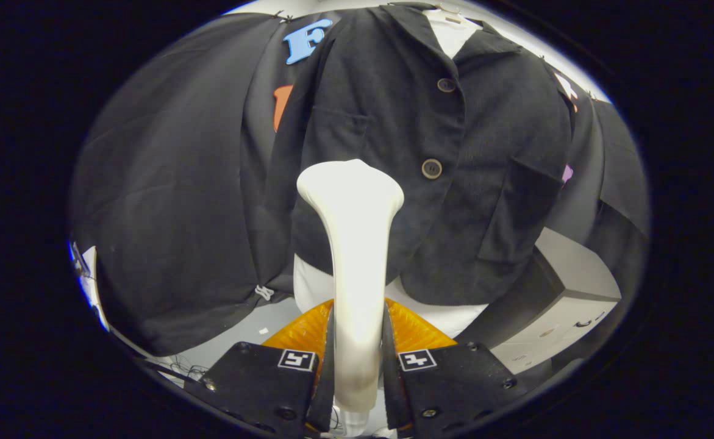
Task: Iron the clothes twice with a garment steamer, once on the left side and once on the right side.
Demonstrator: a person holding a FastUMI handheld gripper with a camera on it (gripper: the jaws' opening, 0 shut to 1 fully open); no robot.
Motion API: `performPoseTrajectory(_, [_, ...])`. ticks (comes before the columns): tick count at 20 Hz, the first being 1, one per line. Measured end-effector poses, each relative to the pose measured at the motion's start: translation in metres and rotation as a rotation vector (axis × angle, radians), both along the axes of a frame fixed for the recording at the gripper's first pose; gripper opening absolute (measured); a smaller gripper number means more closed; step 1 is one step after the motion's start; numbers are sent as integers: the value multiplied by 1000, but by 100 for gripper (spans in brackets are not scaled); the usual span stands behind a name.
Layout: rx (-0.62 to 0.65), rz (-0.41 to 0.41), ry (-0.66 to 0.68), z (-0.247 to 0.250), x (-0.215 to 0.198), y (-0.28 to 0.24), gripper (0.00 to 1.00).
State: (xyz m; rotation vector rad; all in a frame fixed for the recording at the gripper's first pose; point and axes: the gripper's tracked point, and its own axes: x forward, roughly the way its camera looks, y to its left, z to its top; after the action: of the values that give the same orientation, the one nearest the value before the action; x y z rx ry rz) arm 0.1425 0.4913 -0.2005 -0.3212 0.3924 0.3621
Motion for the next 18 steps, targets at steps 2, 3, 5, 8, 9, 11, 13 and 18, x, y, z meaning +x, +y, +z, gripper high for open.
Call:
performPoseTrajectory(2, [-13,-3,18,-14,3,-3,36])
performPoseTrajectory(3, [-21,-4,28,-21,2,-3,36])
performPoseTrajectory(5, [-29,-8,49,-36,3,-8,36])
performPoseTrajectory(8, [-40,-11,76,-54,5,-10,36])
performPoseTrajectory(9, [-44,-10,84,-60,3,-12,36])
performPoseTrajectory(11, [-52,-8,104,-73,3,-15,36])
performPoseTrajectory(13, [-55,-8,132,-82,-1,-16,36])
performPoseTrajectory(18, [-47,-2,146,-82,-3,-15,36])
